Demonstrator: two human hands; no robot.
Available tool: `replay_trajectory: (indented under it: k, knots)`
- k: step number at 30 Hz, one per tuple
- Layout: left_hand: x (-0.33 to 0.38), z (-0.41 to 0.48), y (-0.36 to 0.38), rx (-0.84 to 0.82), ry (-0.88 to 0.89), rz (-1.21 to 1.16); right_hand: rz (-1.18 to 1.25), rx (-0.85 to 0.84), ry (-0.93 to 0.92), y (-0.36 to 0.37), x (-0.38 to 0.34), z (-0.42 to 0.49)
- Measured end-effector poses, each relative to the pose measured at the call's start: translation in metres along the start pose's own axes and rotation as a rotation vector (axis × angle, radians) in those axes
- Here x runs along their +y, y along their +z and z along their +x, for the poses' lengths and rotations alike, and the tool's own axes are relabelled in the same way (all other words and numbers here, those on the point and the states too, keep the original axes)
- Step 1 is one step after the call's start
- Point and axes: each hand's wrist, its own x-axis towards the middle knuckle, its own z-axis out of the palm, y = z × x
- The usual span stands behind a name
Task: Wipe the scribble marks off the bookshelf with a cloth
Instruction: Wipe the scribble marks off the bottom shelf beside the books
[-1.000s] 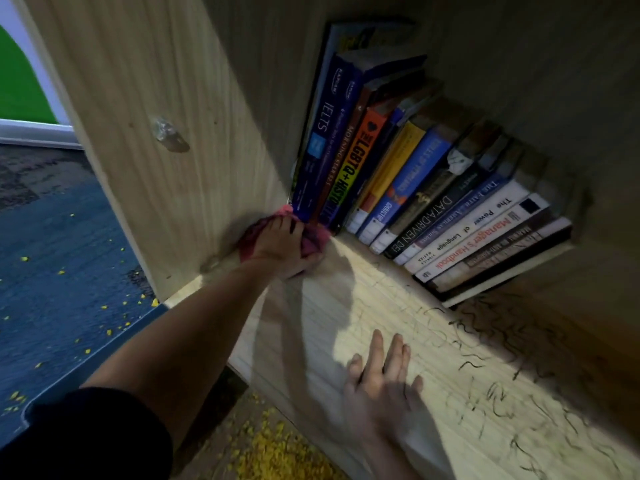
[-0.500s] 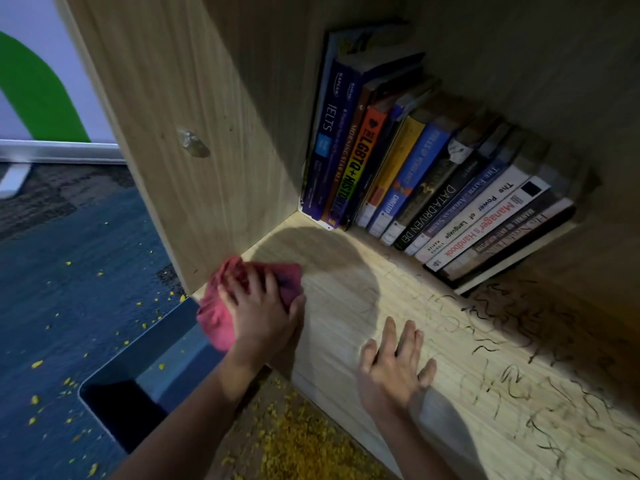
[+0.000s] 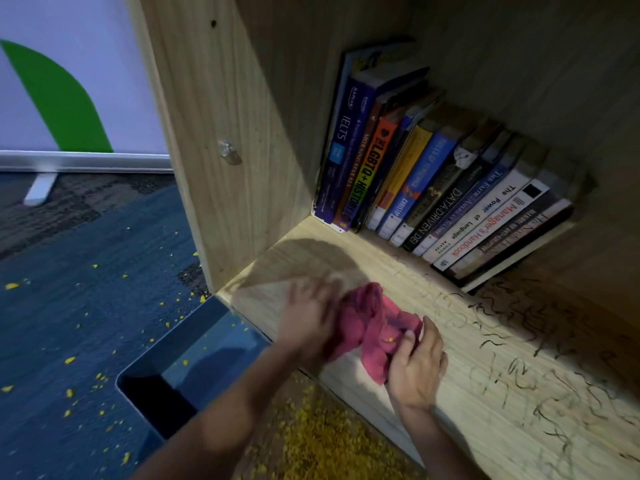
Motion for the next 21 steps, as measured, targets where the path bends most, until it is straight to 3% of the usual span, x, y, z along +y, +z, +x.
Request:
replay_trajectory:
  k: [3, 5, 8, 9, 11, 14, 16, 18, 21]
  knots:
    - [-0.044, -0.007, -0.011, 0.127, -0.314, 0.095, -0.13, -0.016, -0.121, -0.003, 0.0, -0.006]
    - [-0.047, -0.008, -0.005, 0.152, -0.357, 0.142, -0.305, -0.079, -0.405, -0.001, -0.005, -0.005]
    - [-0.045, -0.001, 0.0, 0.135, -0.392, 0.141, -0.61, -0.321, -0.871, 0.011, -0.006, 0.009]
    - [-0.044, 0.002, -0.002, 0.119, -0.424, 0.119, -0.69, -0.395, -0.887, 0.009, -0.007, 0.018]
    - [-0.04, 0.007, -0.004, 0.107, -0.504, 0.095, -0.787, -0.438, -0.735, 0.003, -0.009, 0.051]
    - [-0.036, 0.009, 0.001, 0.138, -0.542, 0.116, -0.737, -0.481, -0.137, 0.015, -0.027, 0.111]
    - [-0.037, 0.01, 0.002, 0.157, -0.536, 0.142, -0.682, -0.481, 0.013, 0.038, -0.053, 0.126]
    - [-0.037, 0.011, 0.001, 0.17, -0.53, 0.161, -0.63, -0.544, -0.111, 0.055, -0.079, 0.112]
    - [-0.036, 0.012, 0.001, 0.188, -0.529, 0.161, -0.636, -0.59, -0.617, 0.052, -0.073, 0.071]
